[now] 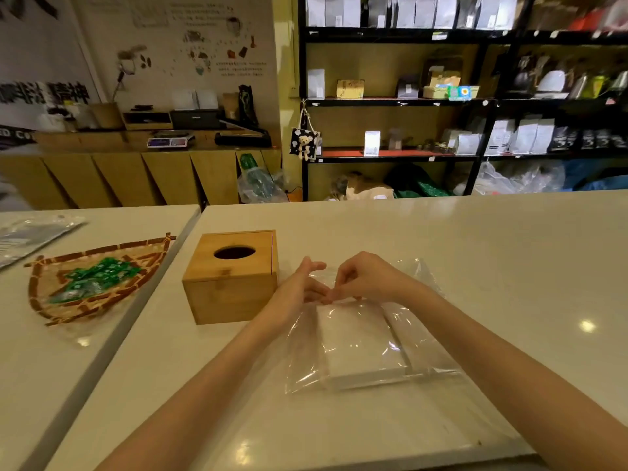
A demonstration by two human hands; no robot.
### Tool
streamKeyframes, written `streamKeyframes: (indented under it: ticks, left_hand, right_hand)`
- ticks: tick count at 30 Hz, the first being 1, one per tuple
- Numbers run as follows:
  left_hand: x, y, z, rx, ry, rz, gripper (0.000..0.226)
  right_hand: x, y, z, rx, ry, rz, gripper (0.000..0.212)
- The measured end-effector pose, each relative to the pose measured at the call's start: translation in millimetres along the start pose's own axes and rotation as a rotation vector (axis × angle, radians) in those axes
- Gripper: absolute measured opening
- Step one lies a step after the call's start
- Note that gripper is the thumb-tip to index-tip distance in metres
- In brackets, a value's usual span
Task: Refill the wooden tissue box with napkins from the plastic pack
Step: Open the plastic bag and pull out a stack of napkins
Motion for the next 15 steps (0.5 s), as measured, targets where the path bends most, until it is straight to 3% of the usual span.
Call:
streamKeyframes:
  ticks: [5, 15]
  left_hand:
    - [4, 11, 1, -0.054, -0.022, 0.024, 0.055]
    - [3, 12, 0, -0.071, -0.019, 0.034, 0.064]
  right_hand:
    - [-7, 5, 7, 0.182, -0.024, 0.112, 0.008]
    - [-29, 22, 28, 0.252, -0.066, 0.190, 0.007]
Point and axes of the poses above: each hand's wrist, its own x-axis towards the middle knuckle, its own z-axis out of the back of the hand, y = z × x, the point moved 5 cm from there along x, towards the middle knuckle, and after that the axes turned 3 degrees about -y, right-handed, at the moved point
